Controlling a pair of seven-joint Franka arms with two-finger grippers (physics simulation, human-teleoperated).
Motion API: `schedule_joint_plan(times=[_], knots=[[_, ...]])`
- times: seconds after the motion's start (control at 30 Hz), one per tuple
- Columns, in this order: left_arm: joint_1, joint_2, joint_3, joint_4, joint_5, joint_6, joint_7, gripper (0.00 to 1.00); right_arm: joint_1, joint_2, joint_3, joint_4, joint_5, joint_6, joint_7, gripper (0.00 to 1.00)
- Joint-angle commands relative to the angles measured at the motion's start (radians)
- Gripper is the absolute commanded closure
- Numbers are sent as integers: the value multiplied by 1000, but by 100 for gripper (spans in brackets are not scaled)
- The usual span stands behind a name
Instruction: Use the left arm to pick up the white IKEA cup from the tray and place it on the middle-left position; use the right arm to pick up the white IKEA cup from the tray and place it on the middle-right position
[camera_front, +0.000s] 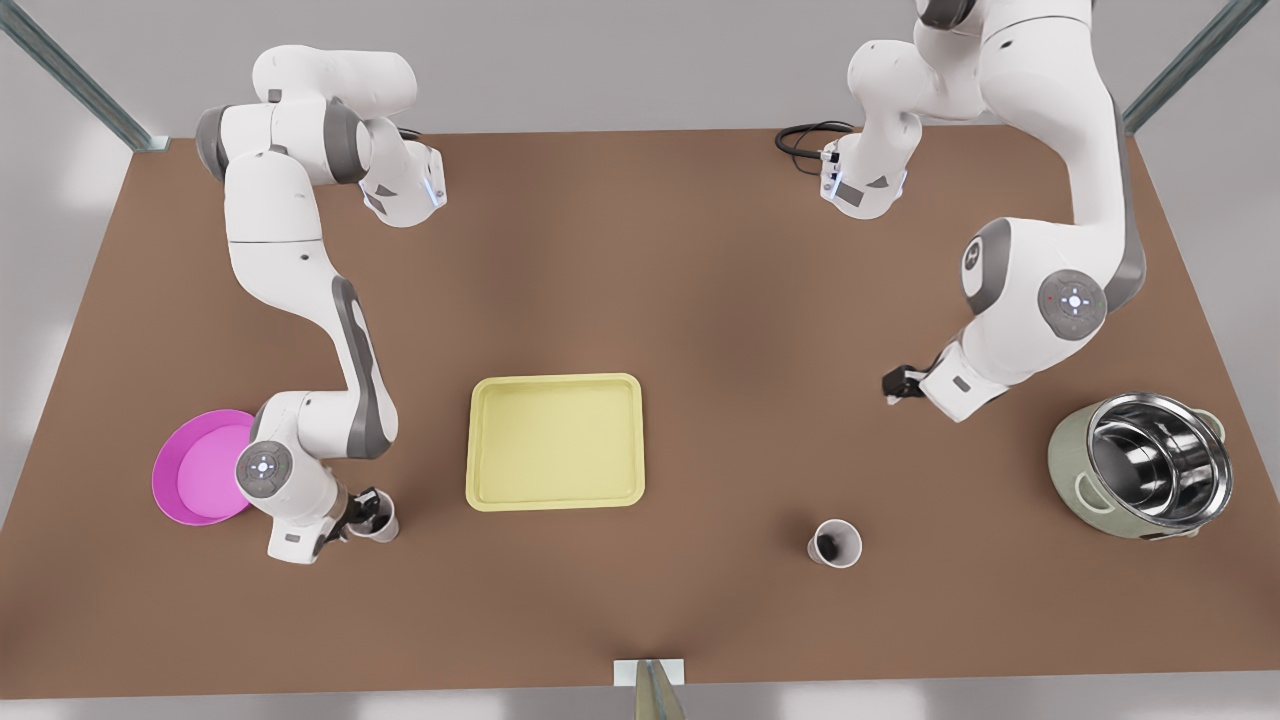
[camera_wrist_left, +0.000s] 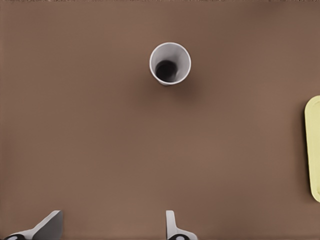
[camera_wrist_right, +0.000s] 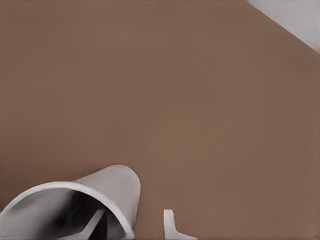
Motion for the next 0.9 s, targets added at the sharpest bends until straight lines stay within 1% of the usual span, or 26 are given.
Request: schedule_joint_plan(times=[0.0,0.13,0.17,0.23,0.3,0.37,0.4,0.43,0.47,0.5,0.53,0.57,0.63,0.67,0.8,0.87], knots=[[5,0,2,1,1,5,84,0,-5,-1,0,1,10,3,-12,44],[-6,1,-4,7,7,16,53,0,-5,-16,1,4,8,-4,-13,42],[-18,1,-9,13,8,12,33,0,-4,-32,3,35,12,-36,-32,39],[-17,-2,-6,11,7,4,33,0,-4,-63,0,42,12,-98,-32,32],[-11,0,-1,11,7,5,35,0,-4,-89,4,45,12,-154,-29,29],[-11,0,-1,13,5,5,35,0,-4,-105,8,45,12,-171,-30,26],[-8,1,0,16,5,7,41,0,-5,-139,8,45,12,-233,-27,20],[-8,1,-1,16,5,7,39,0,-1,-185,20,68,24,-267,-13,5],[-8,0,0,25,5,4,39,0,4,-271,29,68,39,-355,52,0],[-8,-7,0,46,7,-17,39,0,6,-331,32,70,30,-447,155,0],[-8,-26,12,100,7,-139,42,0,4,-365,15,70,31,-474,252,0],[-8,-53,17,137,8,-222,38,0,1,-375,5,85,-8,-486,284,0],[-8,-59,17,137,14,-222,33,0,-28,-415,-15,157,-22,-676,289,0],[-8,-60,17,137,21,-222,32,0,-28,-418,-20,165,-25,-707,287,0],[-8,-59,17,137,21,-222,33,0,-14,-418,3,170,-51,-719,290,0],[-8,-59,16,137,21,-222,32,0,29,-418,0,170,-48,-736,292,0]])
